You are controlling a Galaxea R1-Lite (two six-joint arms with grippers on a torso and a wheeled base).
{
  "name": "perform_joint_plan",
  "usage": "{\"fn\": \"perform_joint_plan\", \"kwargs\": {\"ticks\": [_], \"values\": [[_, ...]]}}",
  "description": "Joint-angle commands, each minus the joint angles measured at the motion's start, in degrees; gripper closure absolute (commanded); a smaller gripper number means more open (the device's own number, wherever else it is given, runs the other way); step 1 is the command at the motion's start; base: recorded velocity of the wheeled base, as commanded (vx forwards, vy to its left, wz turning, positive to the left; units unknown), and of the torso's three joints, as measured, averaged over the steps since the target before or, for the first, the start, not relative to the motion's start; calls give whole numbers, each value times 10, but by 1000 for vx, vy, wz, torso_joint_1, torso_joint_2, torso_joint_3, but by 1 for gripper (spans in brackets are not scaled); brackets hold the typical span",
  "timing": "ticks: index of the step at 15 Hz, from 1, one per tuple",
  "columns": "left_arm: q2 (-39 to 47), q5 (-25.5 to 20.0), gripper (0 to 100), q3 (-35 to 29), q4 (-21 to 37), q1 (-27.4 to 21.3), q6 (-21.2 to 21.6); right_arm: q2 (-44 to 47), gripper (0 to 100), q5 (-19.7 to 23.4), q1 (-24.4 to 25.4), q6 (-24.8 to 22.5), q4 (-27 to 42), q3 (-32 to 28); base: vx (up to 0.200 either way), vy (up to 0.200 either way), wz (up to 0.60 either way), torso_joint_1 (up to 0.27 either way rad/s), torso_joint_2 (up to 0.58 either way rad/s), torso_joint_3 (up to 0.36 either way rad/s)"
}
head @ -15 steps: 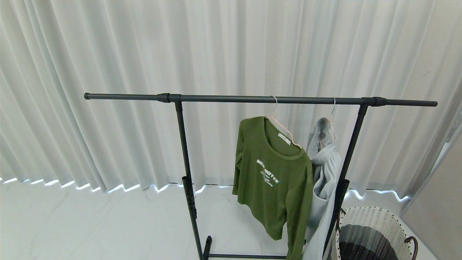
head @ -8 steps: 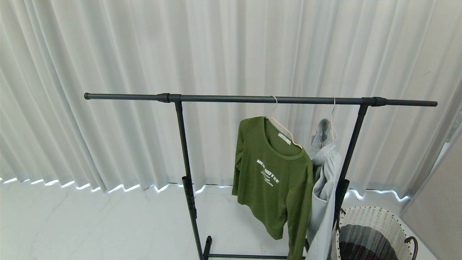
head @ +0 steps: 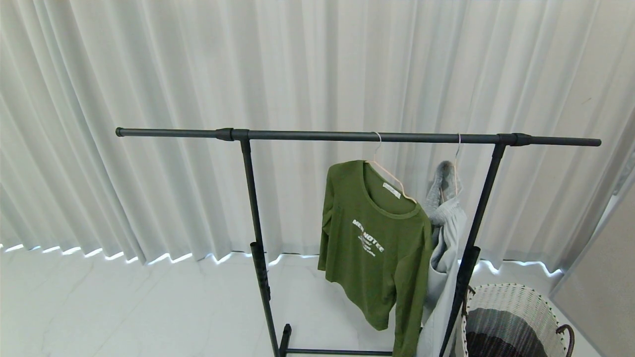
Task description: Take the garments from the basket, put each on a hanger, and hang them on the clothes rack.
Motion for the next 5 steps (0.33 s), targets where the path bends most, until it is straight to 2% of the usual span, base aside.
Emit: {"fn": "perform_joint_plan", "kwargs": {"ticks": [1, 5], "values": [[0, 0, 0, 0, 0, 0, 0, 0, 0, 0, 0, 0, 0, 0, 0, 0, 0, 0, 0, 0], [0, 0, 0, 0, 0, 0, 0, 0, 0, 0, 0, -5, 1, 0, 0, 0, 0, 0, 0, 0]]}}
